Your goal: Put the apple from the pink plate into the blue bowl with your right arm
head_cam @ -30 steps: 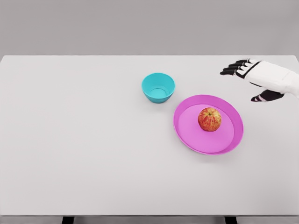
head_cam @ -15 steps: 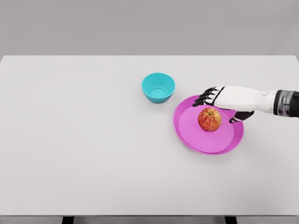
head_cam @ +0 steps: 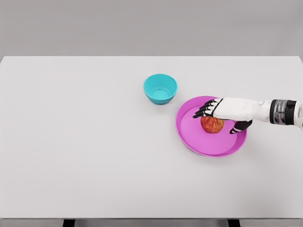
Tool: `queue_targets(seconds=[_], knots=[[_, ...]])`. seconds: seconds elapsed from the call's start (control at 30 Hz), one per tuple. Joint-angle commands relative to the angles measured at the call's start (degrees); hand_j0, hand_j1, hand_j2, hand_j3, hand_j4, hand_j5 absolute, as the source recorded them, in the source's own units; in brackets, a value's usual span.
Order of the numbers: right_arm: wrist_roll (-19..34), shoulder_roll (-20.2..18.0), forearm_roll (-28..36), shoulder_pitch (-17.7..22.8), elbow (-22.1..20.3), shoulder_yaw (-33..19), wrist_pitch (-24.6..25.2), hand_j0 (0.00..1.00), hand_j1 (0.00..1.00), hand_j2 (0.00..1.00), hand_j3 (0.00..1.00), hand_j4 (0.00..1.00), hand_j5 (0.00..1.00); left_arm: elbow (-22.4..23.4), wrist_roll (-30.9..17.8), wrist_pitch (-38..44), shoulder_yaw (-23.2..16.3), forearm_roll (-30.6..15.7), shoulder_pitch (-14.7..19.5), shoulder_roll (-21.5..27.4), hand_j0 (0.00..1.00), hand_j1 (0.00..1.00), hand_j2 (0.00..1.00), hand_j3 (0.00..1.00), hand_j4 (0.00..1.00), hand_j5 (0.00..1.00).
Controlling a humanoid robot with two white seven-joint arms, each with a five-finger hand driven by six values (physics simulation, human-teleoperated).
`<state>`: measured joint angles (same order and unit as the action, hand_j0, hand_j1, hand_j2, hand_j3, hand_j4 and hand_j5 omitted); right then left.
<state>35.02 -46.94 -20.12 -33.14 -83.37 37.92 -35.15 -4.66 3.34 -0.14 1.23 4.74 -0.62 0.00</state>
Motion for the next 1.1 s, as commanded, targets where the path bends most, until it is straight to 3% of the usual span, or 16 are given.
queue_targets(seconds=[0.0,0.23,0.5,0.63,0.7,0.8,1.07], knots=[[-0.02,0.00,0.34,0.00,0.40,0.22,0.15,1.00,1.00,1.00,1.00,1.00,1.00,0.00,0.00,-0.03,0.00,0.01,0.00,0.00,1.00,1.00,1.00,1.00,1.00,1.00],[-0.02,1.59,0.34,-3.16,2.33,2.60,0.15,1.00,1.00,1.00,1.00,1.00,1.00,0.00,0.00,-0.03,0.00,0.01,0.00,0.00,1.00,1.00,1.00,1.00,1.00,1.00],[-0.02,1.85,0.34,-3.25,3.47,3.48,0.15,0.99,0.99,0.99,0.99,0.99,0.99,0.00,0.00,-0.03,0.00,0.01,0.00,0.00,1.00,1.00,1.00,1.00,1.00,1.00],[-0.02,1.85,0.34,-3.25,3.56,3.65,0.15,0.60,0.60,0.60,0.60,0.60,0.60,0.00,0.00,-0.03,0.00,0.01,0.00,0.00,1.00,1.00,1.00,1.00,1.00,1.00],[-0.02,1.85,0.34,-3.25,3.56,3.65,0.15,0.49,0.49,0.49,0.49,0.49,0.49,0.00,0.00,-0.03,0.00,0.01,0.00,0.00,1.00,1.00,1.00,1.00,1.00,1.00],[-0.02,1.85,0.34,-3.25,3.56,3.83,0.15,0.45,0.45,0.45,0.45,0.45,0.45,0.00,0.00,-0.03,0.00,0.09,0.00,0.00,1.00,1.00,1.00,1.00,1.00,1.00],[-0.02,1.76,0.78,-4.48,3.30,3.65,0.15,0.45,0.45,0.45,0.45,0.45,0.45,0.00,0.00,-0.03,0.00,0.01,0.00,0.00,1.00,1.00,1.00,1.00,1.00,1.00]])
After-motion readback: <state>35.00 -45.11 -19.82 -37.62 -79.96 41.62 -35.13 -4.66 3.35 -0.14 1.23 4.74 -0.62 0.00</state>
